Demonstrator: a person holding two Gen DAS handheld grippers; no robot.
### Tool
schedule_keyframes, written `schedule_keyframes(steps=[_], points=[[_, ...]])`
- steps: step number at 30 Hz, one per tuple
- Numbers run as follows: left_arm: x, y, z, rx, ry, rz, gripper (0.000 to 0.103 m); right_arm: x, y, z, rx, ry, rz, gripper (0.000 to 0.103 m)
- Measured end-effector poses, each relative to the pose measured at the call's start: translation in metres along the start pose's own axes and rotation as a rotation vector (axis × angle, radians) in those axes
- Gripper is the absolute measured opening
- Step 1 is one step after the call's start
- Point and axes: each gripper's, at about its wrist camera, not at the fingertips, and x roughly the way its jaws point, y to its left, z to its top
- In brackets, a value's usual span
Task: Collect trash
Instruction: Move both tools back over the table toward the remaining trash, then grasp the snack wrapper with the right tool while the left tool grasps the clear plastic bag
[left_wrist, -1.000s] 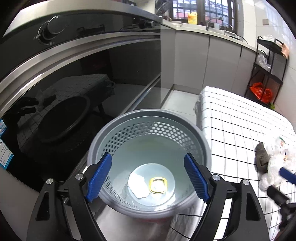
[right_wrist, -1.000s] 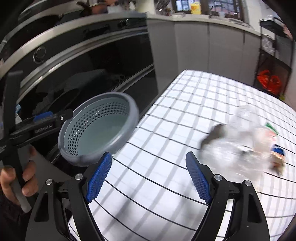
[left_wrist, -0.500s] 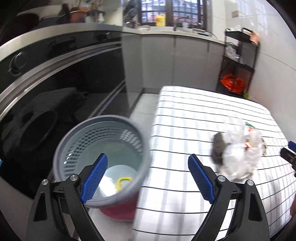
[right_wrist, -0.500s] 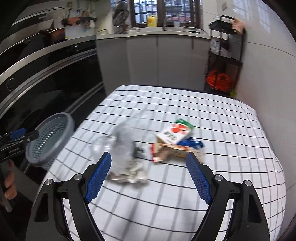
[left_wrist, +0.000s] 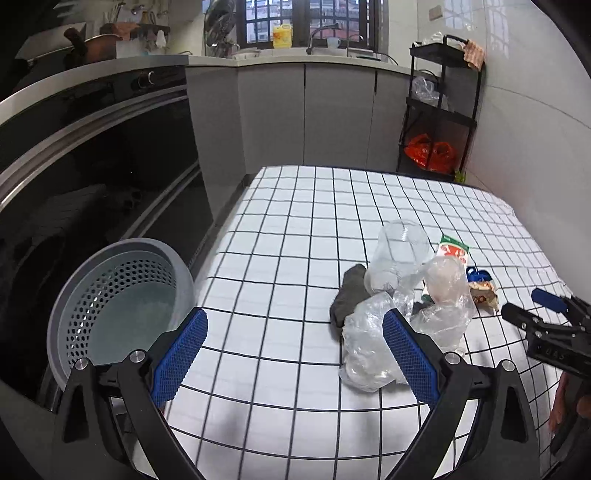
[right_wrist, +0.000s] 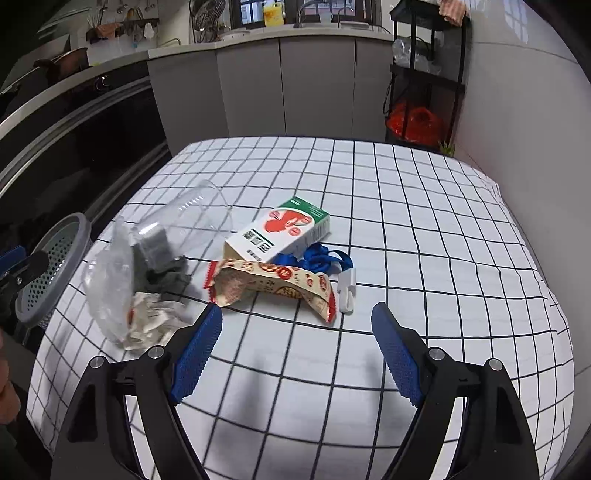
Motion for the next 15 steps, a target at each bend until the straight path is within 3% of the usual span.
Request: schedule_keyframes(steps=[15], points=[[0.025, -0.006, -0.014, 0.010, 0.063, -0.004, 0.094, 0.057, -0.014, 0.008, 0.009, 0.088, -0.064, 0.079]])
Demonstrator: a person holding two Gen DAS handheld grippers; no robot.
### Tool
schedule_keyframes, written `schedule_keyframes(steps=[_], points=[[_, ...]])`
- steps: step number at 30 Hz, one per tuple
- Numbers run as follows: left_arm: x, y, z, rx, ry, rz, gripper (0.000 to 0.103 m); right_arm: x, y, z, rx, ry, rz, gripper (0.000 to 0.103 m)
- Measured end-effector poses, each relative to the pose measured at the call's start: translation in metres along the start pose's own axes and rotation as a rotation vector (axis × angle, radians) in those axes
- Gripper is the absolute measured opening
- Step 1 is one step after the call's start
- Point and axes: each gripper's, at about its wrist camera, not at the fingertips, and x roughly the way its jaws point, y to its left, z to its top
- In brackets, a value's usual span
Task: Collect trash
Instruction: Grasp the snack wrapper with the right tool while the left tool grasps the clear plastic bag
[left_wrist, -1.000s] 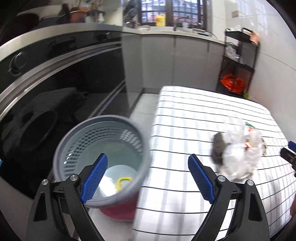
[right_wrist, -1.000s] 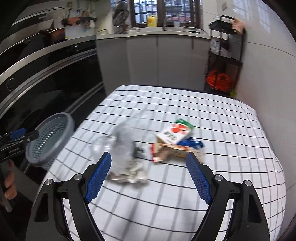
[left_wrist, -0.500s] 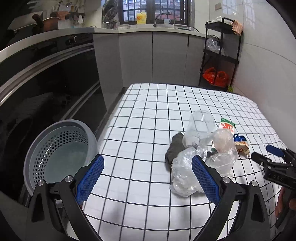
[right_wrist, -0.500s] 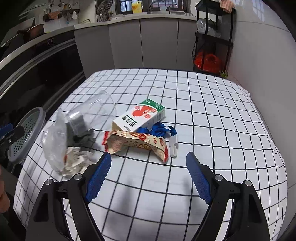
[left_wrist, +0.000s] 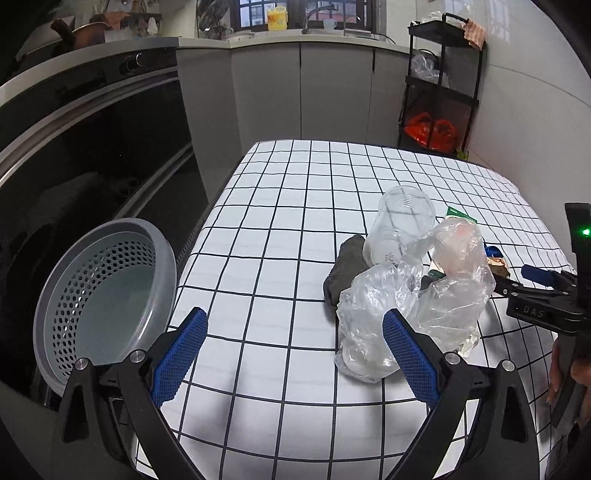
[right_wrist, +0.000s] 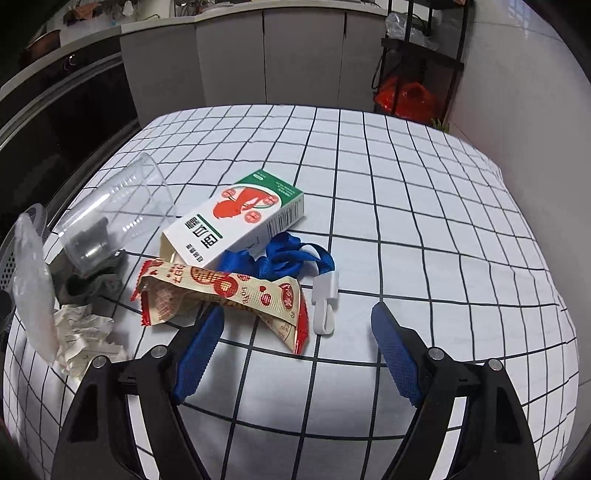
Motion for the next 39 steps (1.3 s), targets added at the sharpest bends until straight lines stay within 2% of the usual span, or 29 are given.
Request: schedule_keyframes(steps=[2, 4, 5, 7, 10, 18, 24, 31, 36, 39], points=[[0.000, -0.001, 0.001, 0.001, 0.001, -0.002, 0.094, 0.003, 0.001, 0.000, -0.005, 0.007, 0.001, 0.073], [0.001, -0.002, 0.001, 0.001, 0.003, -0.004, 0.094, 0.006, 0.003, 0.000, -0.009, 0.024, 0.005, 0.059], [0.002, -0.002, 0.001, -0.001, 0.005, -0.006, 0.094, 0.007, 0.004, 0.000, -0.012, 0.031, 0.009, 0.055], [0.003, -0.002, 0.000, -0.002, 0.007, -0.009, 0.094, 0.006, 0.007, -0.001, -0.023, 0.028, 0.008, 0.039], [0.001, -0.004, -0.001, 0.006, 0.002, -0.010, 0.094, 0.000, 0.009, -0.001, -0.032, 0.011, 0.008, 0.022], [-0.004, -0.008, -0.003, 0.022, -0.015, -0.028, 0.094, -0.024, 0.006, -0.004, 0.008, -0.028, 0.063, 0.021], [-0.011, -0.012, -0.004, 0.029, -0.031, -0.064, 0.094, -0.042, 0.001, -0.005, 0.068, -0.040, 0.101, 0.020], [-0.017, -0.032, -0.003, 0.049, -0.045, -0.131, 0.095, -0.048, 0.000, -0.005, 0.080, -0.042, 0.115, 0.020], [-0.001, -0.030, -0.001, 0.027, -0.019, -0.086, 0.095, -0.052, -0.003, -0.006, 0.086, -0.046, 0.120, 0.020], [0.010, -0.023, 0.003, -0.008, 0.007, -0.090, 0.095, -0.051, -0.006, -0.005, 0.090, -0.048, 0.126, 0.020]])
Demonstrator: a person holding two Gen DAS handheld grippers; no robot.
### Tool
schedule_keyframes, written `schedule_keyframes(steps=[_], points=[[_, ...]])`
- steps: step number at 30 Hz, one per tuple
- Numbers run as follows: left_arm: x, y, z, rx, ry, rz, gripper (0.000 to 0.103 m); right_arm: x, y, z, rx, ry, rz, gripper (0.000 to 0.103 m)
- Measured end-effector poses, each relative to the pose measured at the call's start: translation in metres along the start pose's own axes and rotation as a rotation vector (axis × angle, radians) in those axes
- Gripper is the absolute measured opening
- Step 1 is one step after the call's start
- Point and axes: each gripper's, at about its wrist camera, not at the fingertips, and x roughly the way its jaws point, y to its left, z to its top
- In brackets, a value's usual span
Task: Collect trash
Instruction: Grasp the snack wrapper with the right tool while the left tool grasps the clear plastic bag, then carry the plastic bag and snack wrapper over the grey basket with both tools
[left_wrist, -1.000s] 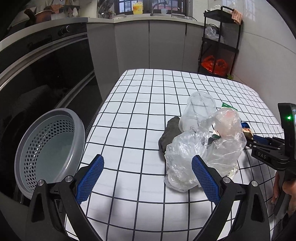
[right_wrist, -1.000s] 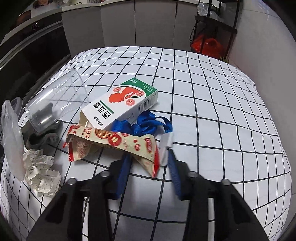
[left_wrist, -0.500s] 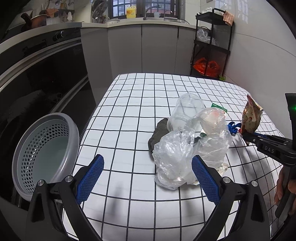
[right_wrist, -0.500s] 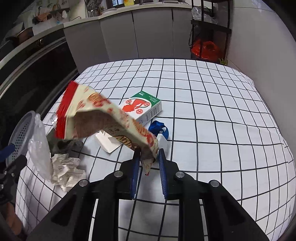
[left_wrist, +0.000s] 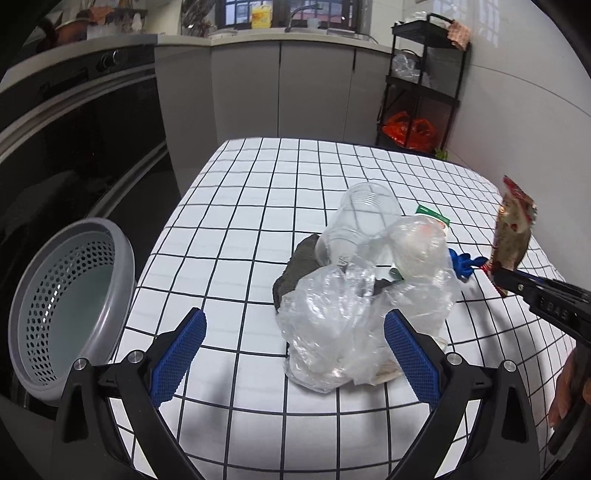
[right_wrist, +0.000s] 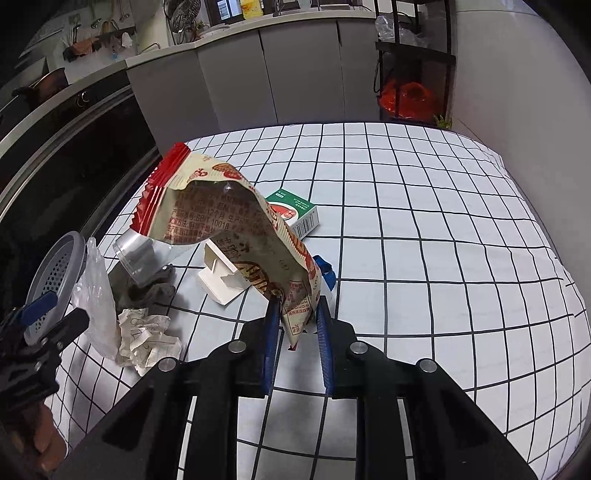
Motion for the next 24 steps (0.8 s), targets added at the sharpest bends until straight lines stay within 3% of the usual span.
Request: schedule_keyframes(steps=[3, 5, 7, 12, 15, 24], points=[[0.007, 0.001, 0.001, -0.005, 0.003, 0.005, 0.092, 0.001, 0.001, 0.000, -0.005, 0.004, 0.002, 0.020], [0.011, 0.001, 0.000, -0.005, 0.016, -0.007, 0.079, 0.002, 0.002, 0.000, -0.012, 0.006, 0.003, 0.020], [0.018, 0.001, -0.003, -0.005, 0.049, -0.024, 0.057, 0.003, 0.004, -0.001, -0.018, 0.007, 0.002, 0.020], [0.017, -0.001, -0.006, 0.008, 0.059, -0.048, 0.027, 0.002, 0.006, -0.002, -0.023, 0.004, 0.004, 0.020], [0.009, -0.002, -0.007, 0.023, 0.040, -0.042, 0.021, 0.001, 0.006, -0.001, -0.027, 0.003, 0.008, 0.020], [-0.024, 0.001, -0.002, 0.046, -0.048, -0.029, 0.021, -0.010, 0.013, -0.003, -0.049, -0.024, 0.005, 0.020]])
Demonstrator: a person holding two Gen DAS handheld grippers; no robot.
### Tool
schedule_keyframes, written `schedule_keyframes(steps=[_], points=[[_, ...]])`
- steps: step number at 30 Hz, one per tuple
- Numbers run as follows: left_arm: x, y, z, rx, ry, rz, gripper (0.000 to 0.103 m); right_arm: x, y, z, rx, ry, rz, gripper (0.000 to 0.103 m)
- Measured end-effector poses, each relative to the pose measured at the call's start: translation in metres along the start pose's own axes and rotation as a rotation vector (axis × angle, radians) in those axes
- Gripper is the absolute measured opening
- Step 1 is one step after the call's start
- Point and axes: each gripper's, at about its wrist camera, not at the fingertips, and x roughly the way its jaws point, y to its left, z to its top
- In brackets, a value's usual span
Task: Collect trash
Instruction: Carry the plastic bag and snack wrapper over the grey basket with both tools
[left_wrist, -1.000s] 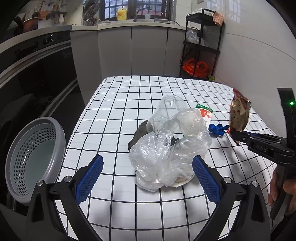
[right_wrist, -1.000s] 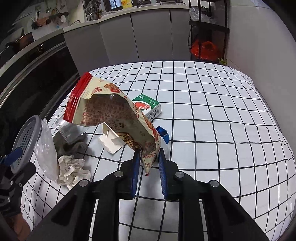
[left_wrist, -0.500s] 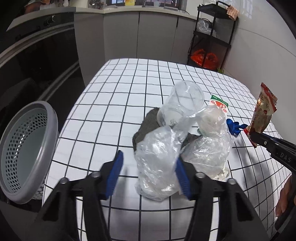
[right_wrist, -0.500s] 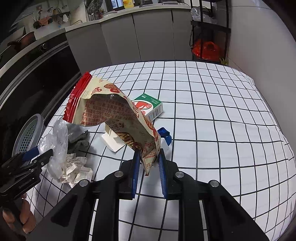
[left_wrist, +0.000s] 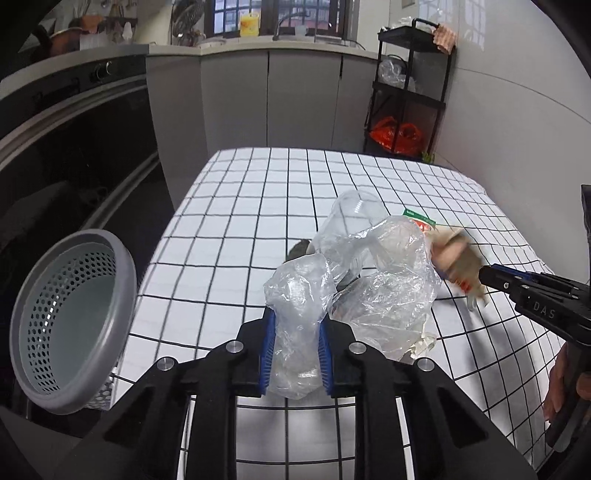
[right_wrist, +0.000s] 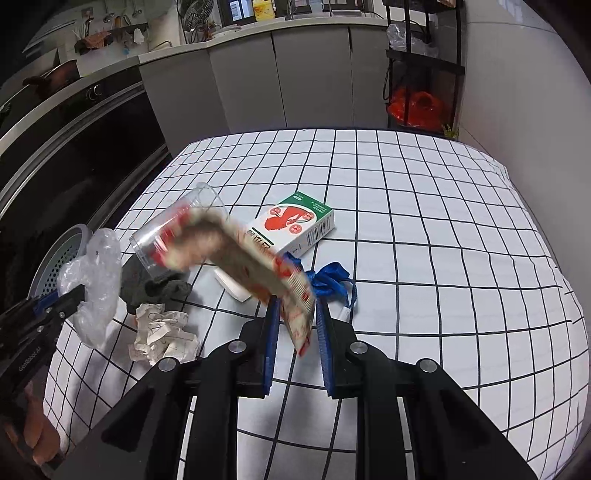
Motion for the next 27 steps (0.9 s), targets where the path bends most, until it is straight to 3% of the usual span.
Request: schedule_keyframes(steps=[11, 16, 27], points=[[-0.009, 0.017, 0.000, -0.015, -0.009, 0.029, 0.021, -0.002, 0.009, -0.005, -0.019, -0.007, 0.038, 0.020], [-0.011, 0.022, -0.001, -0.024, -0.006, 0.029, 0.021, 0.003, 0.013, -0.004, -0.072, -0.023, -0.002, 0.056], [-0.008, 0.023, 0.000, -0.033, 0.002, 0.038, 0.021, 0.041, 0.025, 0.001, -0.197, 0.042, -0.026, 0.058]])
